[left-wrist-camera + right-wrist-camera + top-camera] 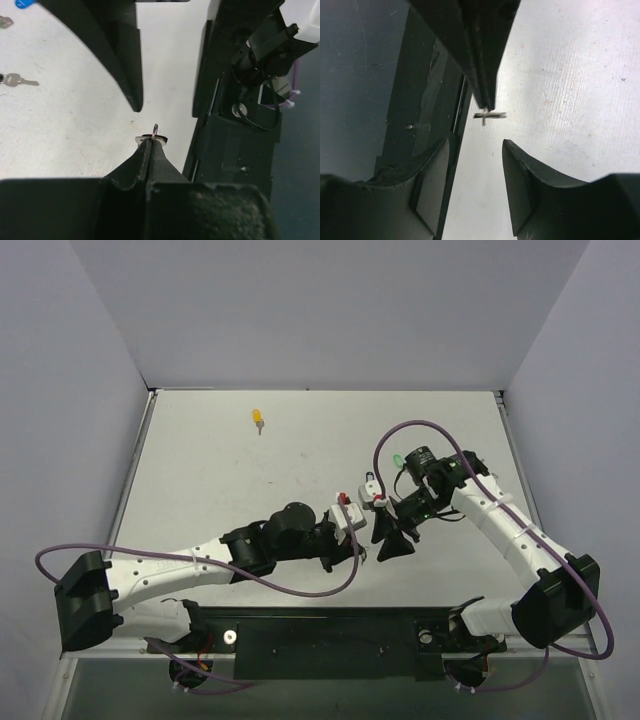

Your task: Put the keys on the keyring

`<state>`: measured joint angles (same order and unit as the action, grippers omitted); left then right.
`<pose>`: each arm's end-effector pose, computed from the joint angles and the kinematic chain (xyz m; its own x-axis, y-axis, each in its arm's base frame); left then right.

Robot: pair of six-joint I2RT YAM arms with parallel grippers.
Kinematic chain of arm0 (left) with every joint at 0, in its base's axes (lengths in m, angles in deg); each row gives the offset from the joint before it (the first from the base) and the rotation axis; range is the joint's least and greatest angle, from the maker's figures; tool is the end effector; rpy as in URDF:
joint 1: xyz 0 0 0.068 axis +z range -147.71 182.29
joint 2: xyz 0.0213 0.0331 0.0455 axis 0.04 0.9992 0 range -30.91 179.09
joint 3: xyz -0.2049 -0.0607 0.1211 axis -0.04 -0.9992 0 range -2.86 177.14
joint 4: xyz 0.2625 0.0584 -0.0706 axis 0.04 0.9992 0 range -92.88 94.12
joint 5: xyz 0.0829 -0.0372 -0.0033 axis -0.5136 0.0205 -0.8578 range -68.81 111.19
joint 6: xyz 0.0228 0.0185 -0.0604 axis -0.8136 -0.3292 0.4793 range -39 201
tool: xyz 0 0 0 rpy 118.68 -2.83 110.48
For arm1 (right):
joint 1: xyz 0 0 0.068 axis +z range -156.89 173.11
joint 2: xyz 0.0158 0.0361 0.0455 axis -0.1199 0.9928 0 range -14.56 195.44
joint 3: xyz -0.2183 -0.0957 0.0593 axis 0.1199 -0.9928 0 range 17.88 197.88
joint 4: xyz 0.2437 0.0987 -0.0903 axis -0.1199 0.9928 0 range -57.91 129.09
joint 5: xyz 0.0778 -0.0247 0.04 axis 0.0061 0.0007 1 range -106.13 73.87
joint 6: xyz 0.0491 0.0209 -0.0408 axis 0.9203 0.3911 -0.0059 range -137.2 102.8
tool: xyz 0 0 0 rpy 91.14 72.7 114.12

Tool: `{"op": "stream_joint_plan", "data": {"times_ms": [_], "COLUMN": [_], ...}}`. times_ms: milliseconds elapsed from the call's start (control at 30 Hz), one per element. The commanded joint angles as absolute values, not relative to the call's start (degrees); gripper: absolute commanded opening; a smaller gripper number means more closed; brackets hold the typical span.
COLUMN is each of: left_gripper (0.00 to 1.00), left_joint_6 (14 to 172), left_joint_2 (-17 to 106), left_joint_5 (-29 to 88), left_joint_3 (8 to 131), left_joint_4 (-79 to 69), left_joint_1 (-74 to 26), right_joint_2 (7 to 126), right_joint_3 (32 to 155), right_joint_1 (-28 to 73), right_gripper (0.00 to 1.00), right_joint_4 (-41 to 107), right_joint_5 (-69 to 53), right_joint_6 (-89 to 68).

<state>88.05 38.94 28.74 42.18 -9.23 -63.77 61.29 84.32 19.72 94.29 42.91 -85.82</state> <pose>0.1247 -0.2979 0.2388 -0.2449 0.2519 -0.9363 0.9337 0.3216 -0.1577 0.2148 0.1590 0.2619 0.1305 -0.4704 -0.8728 -0.9622 -0.2724 0.0029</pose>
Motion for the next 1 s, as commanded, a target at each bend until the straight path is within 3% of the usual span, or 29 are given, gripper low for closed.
{"op": "stream_joint_plan", "data": {"times_ms": [0,367,800,967], "left_gripper": [0.0,0.0,0.0,0.0], "left_joint_6": [87.94,91.64,94.01,94.27], "left_joint_2": [41.95,44.5,41.07,40.81], "left_joint_5": [37.18,35.26,32.18,31.48], "left_joint_3": [49.86,52.95,49.35,49.26], "left_joint_4": [4.22,5.03,-0.33,-0.42], "left_joint_1": [-62.84,-61.61,-61.34,-60.99], "right_joint_2": [62.25,63.31,65.06,65.59], "right_joint_3": [85.12,83.54,83.18,83.01], "right_joint_1": [19.48,20.09,21.32,22.2], "right_gripper": [0.43,0.32,0.32,0.27], "right_joint_4": [92.13,86.59,86.15,86.23], "right_joint_5": [47.32,49.26,50.84,49.61], "right_joint_6": [-80.4,-73.36,-72.92,-72.92]}}
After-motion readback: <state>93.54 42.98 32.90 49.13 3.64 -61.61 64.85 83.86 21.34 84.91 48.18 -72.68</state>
